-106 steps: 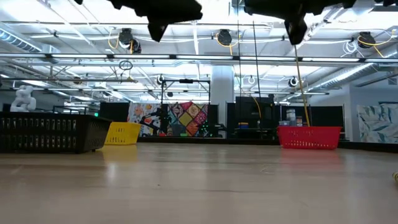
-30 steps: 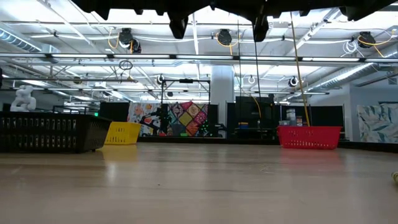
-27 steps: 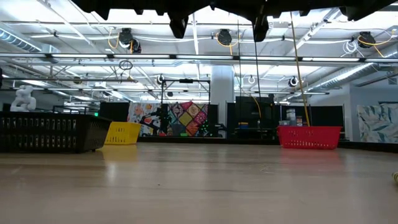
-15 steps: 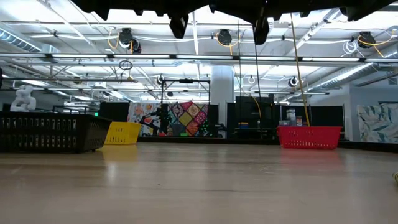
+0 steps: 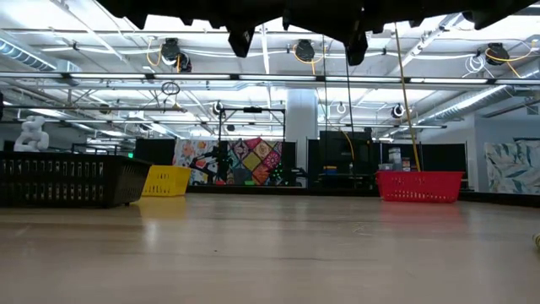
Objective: Sort crayons
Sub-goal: Put the blue crayon into the yellow bin
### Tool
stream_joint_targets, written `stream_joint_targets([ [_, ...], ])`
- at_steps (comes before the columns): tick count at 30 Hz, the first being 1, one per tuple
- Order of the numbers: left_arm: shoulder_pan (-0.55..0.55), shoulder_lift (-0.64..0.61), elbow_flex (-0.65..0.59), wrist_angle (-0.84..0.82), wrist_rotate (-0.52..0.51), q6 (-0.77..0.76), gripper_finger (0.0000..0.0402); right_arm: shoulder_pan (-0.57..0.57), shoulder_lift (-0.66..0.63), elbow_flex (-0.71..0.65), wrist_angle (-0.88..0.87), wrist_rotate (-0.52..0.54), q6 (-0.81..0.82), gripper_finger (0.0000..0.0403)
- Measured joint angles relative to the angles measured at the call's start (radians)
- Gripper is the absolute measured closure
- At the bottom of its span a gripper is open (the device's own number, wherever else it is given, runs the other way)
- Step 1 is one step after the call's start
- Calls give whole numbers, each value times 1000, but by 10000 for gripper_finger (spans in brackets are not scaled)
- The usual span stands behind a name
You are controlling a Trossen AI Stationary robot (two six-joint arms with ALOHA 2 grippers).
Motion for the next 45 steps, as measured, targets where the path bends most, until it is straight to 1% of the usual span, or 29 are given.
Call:
stream_joint_targets([
  [3, 7, -2, 0, -25, 0, 4, 387, 0, 0, 0, -18, 0, 31, 320],
  [6, 19, -21, 0, -107, -11, 24, 387, 0, 0, -1, -50, -1, 58, 315],
  [9, 36, -50, 0, -222, -33, 30, 387, 1, 0, -1, -78, -2, 84, 312],
  [13, 60, -97, 0, -391, -56, 95, 387, 0, 0, -1, -97, -2, 104, 312],
  [17, 87, -139, 0, -571, -60, 121, 387, 1, 0, -1, -101, -2, 105, 312],
  [20, 106, -175, 0, -674, -71, 124, 387, 0, 0, -1, -103, -2, 105, 312],
  [28, 157, -231, 1, -906, -183, 198, 387, 0, 0, -1, -111, -1, 111, 312],
  [31, 186, -244, 1, -994, -213, 208, 387, 0, 0, -1, -116, -1, 119, 312],
  [34, 216, -256, 1, -1058, -265, 214, 387, 0, 0, -1, -122, -1, 119, 312],
  [41, 316, -262, 1, -1165, -372, 307, 387, 0, 0, -1, -135, 0, 119, 312],
  [45, 394, -262, 1, -1204, -396, 358, 387, 0, 0, -1, -148, 0, 119, 312],
])
